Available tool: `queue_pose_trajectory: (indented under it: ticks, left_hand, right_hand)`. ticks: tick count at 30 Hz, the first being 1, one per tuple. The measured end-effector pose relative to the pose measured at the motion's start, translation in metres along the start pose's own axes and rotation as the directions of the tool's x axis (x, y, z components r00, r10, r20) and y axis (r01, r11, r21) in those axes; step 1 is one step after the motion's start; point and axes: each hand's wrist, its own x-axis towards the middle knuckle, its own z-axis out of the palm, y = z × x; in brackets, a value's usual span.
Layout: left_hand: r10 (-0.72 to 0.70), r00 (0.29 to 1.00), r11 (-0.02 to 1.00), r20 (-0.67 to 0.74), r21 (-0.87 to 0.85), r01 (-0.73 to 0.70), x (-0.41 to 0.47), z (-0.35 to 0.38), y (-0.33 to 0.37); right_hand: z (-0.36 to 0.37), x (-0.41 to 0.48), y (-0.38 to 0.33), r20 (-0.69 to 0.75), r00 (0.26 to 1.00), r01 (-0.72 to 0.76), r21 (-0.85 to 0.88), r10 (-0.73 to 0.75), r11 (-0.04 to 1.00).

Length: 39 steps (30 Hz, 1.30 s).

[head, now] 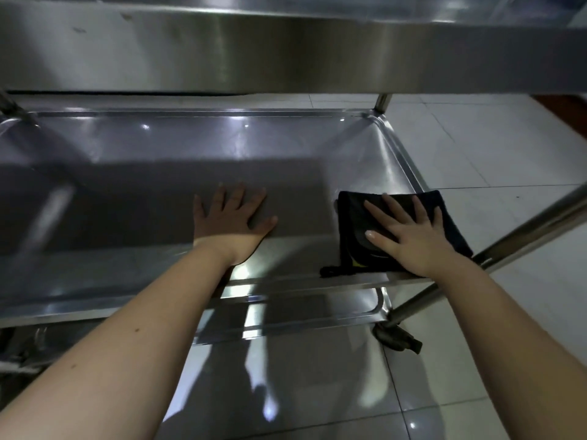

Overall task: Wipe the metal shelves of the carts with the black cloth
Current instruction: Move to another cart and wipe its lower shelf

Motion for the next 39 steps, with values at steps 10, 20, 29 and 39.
queue_pose_trajectory:
  ticks: [10,20,29,39]
  left_hand:
    - [0.013,1.0,1.0,-0.011,0.005,-0.013,-0.002,0.003,0.0]
    - [0.031,0.999,0.999,-0.017,0.008,-0.031,-0.002,0.004,0.006]
    - [0.025,1.0,0.999,-0.005,0.027,-0.025,0.0,0.003,0.002]
    - [0.137,0.988,0.989,0.076,0.046,-0.141,-0.021,-0.027,-0.058]
  right_hand:
    - [0.02,-0.01,-0.129,-0.069,0.997,0.026,-0.053,-0.029,0.998]
    - [0.0,-0.021,-0.008,0.0,0.989,-0.146,0.072,0.147,0.987]
    - [0.015,-0.021,-0.1,-0.02,0.991,-0.131,0.028,0.131,0.991]
    - [0.016,-0.023,-0.113,-0.058,0.995,-0.073,0.097,0.079,0.993]
